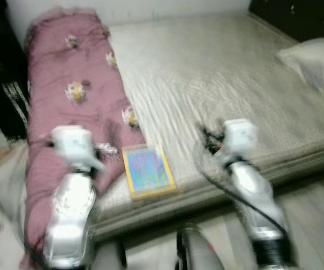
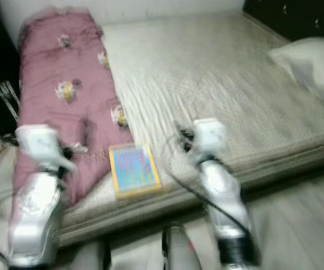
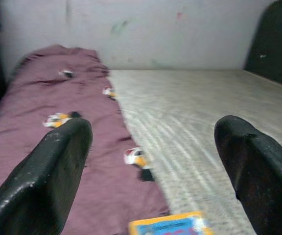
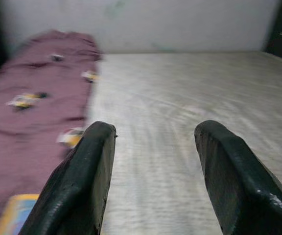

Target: Clean up the room

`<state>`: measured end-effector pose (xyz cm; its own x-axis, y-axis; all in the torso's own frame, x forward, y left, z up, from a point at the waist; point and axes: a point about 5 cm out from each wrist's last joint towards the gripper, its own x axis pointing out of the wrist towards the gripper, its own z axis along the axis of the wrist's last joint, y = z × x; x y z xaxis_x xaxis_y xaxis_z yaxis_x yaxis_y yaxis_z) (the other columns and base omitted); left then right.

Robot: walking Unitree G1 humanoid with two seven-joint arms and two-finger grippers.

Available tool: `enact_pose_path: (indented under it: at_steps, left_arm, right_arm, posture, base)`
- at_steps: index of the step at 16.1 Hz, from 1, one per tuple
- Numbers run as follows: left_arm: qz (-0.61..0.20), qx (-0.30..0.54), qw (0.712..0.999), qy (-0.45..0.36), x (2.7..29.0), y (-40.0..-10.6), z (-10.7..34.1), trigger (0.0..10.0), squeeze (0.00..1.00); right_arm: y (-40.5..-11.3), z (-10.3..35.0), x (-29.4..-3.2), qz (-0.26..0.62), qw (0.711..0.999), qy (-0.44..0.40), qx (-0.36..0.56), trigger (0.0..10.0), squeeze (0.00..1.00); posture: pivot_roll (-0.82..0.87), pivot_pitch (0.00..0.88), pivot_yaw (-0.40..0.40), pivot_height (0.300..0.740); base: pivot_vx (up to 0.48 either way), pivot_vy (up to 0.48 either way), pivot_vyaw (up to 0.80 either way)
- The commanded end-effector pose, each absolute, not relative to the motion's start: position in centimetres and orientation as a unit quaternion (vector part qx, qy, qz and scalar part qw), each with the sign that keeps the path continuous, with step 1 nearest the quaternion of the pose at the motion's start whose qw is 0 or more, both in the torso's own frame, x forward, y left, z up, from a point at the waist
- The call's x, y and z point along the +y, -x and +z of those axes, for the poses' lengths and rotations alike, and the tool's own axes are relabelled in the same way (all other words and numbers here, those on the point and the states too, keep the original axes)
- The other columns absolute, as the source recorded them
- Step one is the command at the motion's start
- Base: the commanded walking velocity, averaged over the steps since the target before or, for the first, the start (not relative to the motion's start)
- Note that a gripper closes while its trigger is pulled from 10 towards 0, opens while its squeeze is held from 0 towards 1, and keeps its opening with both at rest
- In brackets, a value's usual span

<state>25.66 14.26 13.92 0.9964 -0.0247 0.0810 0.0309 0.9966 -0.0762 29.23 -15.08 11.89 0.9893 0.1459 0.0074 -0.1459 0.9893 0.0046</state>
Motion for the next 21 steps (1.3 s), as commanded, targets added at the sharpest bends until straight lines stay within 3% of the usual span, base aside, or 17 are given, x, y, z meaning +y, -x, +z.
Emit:
enact_pose_path:
  at_steps: [1, 7, 10, 14, 21]
  left_arm:
    - [0.008, -0.04, 0.999, 0.031, 15.7, -25.5, 13.9, 10.0, 0.0]
    - [0.07, 0.011, 0.995, 0.066, 17.1, -26.2, 12.2, 10.0, 0.0]
    - [0.08, 0.031, 0.992, 0.096, 17.3, -26.5, 11.6, 10.0, 0.0]
    - [0.076, 0.043, 0.993, 0.077, 17.5, -26.9, 11.1, 10.0, 0.0]
    - [0.136, 0.049, 0.986, 0.085, 18.7, -28.8, 10.6, 10.0, 0.0]
  right_arm:
    - [-29.5, 12.6, -13.5, 0.095, 0.995, -0.011, -0.019, 10.0, 0.0]
    - [-29.2, 12.4, -13.9, 0.094, 0.995, -0.007, -0.013, 10.0, 0.0]
    - [-28.9, 12.3, -14.1, 0.09, 0.996, -0.006, -0.009, 10.0, 0.0]
    - [-28.3, 12.1, -14.8, 0.089, 0.996, 0.001, 0.0, 10.0, 0.0]
    - [-27.6, 12.1, -15.3, 0.083, 0.996, 0.009, 0.013, 10.0, 0.0]
  posture:
    - [-0.05, 0.045, -0.005, 0.656]
    - [-0.06, 0.052, -0.004, 0.656]
    - [-0.07, 0.067, -0.002, 0.627]
    - [-0.08, 0.085, -0.013, 0.562]
    - [-0.1, 0.105, -0.016, 0.562]
  base:
    - [0.386, 0.0, 0.0]
    - [0.0, 0.0, 0.0]
    - [0.0, 0.0, 0.0]
    - [0.0, 0.0, 0.0]
    - [0.0, 0.0, 0.0]
